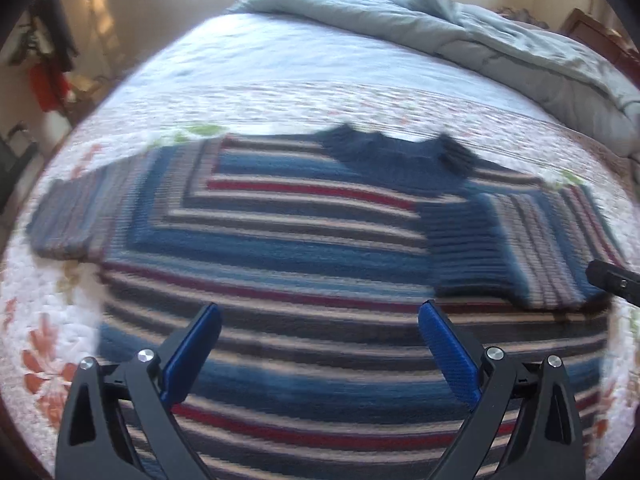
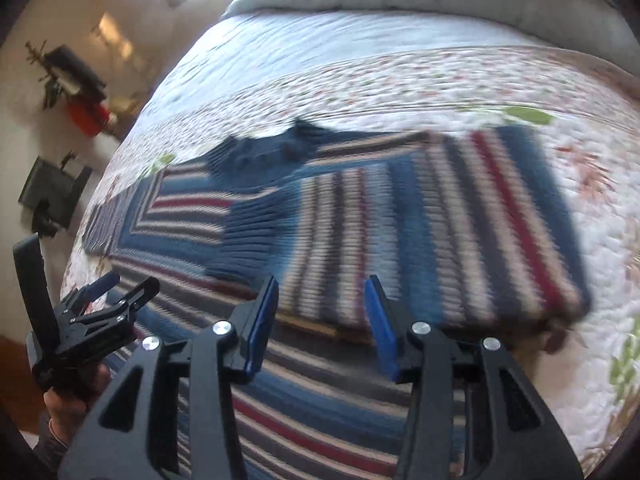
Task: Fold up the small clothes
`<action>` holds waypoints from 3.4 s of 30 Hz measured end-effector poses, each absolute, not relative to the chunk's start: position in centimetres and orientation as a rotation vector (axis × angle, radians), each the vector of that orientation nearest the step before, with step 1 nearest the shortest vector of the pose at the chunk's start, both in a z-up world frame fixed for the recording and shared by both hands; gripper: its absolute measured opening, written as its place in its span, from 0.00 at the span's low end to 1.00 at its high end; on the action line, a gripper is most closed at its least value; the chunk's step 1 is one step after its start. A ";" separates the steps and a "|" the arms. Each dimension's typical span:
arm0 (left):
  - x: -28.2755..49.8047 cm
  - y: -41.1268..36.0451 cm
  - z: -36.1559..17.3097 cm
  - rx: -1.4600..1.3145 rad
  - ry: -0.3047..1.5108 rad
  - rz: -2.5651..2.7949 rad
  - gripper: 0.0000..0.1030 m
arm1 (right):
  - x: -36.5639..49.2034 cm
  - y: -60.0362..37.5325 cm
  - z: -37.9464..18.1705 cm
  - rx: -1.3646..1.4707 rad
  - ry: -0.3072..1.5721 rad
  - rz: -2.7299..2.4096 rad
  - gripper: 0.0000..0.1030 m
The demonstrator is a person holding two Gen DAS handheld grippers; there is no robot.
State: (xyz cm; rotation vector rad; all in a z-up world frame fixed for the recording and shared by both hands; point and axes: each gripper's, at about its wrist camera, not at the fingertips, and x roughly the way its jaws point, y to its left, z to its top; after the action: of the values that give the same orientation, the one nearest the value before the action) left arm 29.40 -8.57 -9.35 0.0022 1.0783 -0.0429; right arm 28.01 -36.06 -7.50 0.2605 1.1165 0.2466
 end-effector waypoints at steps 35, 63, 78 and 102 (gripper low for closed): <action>37.9 -3.0 -9.3 -0.201 1.024 0.024 0.08 | 23.5 -43.1 -10.2 0.279 1.087 0.134 0.49; 35.8 -4.7 -13.4 -0.143 1.114 -0.006 0.38 | 27.4 -44.4 -11.9 0.391 1.133 0.090 0.36; 30.4 18.0 -10.1 -0.175 1.104 0.283 0.63 | 18.2 -30.5 -11.5 0.088 1.238 0.262 0.37; 36.4 37.9 -14.8 -0.625 1.047 0.421 0.24 | 20.4 -26.2 -13.9 -0.034 1.249 0.207 0.51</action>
State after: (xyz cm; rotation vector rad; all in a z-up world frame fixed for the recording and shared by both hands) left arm 36.38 37.88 -14.76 -0.6247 1.0468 0.4211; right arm 20.43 -26.16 -13.90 -0.0339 1.2489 0.2072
